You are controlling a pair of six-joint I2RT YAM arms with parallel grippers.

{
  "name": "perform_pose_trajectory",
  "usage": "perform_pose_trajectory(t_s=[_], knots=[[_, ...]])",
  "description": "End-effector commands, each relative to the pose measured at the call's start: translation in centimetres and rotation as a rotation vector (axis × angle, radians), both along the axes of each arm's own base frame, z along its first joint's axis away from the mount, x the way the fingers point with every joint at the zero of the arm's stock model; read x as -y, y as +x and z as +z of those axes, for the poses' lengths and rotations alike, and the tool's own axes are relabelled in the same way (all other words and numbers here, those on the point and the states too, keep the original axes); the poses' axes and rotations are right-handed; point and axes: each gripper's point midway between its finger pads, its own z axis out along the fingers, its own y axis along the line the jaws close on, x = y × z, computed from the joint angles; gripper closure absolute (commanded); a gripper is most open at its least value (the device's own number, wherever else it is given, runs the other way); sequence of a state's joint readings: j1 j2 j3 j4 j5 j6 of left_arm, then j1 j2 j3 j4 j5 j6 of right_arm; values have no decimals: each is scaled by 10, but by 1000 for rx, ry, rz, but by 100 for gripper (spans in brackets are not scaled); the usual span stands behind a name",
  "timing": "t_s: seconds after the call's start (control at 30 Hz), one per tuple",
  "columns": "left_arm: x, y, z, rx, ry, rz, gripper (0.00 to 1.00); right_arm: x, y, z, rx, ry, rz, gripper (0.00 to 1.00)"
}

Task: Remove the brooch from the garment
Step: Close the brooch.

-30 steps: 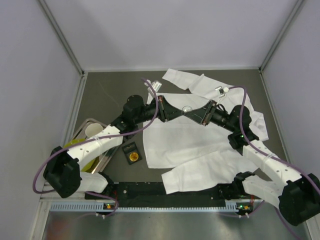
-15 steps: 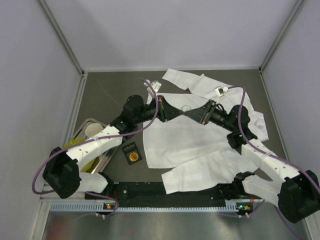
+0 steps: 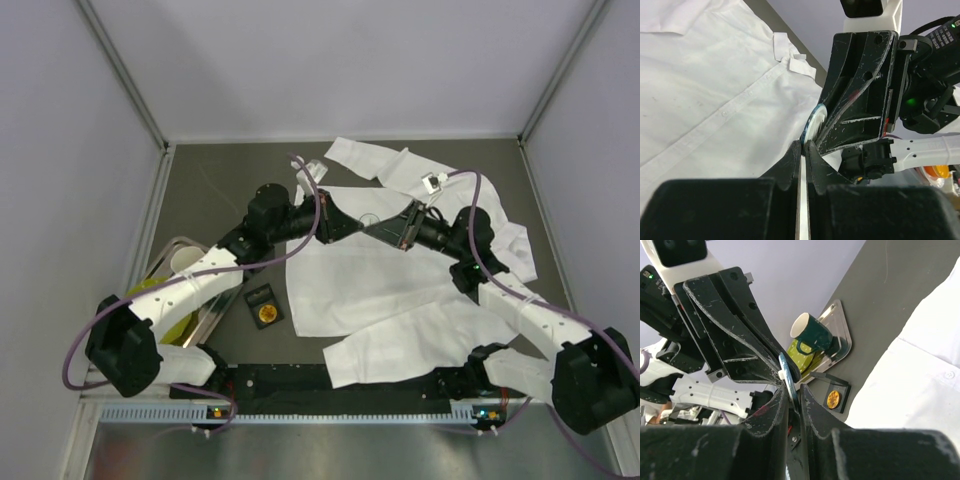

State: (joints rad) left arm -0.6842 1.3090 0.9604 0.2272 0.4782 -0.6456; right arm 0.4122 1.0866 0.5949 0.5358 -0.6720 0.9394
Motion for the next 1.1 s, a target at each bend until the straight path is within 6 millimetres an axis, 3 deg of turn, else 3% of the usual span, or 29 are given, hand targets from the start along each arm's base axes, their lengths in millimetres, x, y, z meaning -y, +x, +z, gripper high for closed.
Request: perform_pose_trajectory(t_s=[0.0,0.27,0.47,0.8,1.07], knots=[[10,-22,45,176,-29,-141,100,-9,0,15,30,21,44,91],[11,-27,44,182,-12,-176,100,-6,5,16,25,30,2,92],[9,-29,48,215,-26,-156,100,-1,14,7,-48,59,-71,100],[5,-40,55,415,57,-100,100,-4,16,0,-207,176,-66,100],[4,-45,63,455,40,-43,100,1,14,5,-195,254,-87,100]])
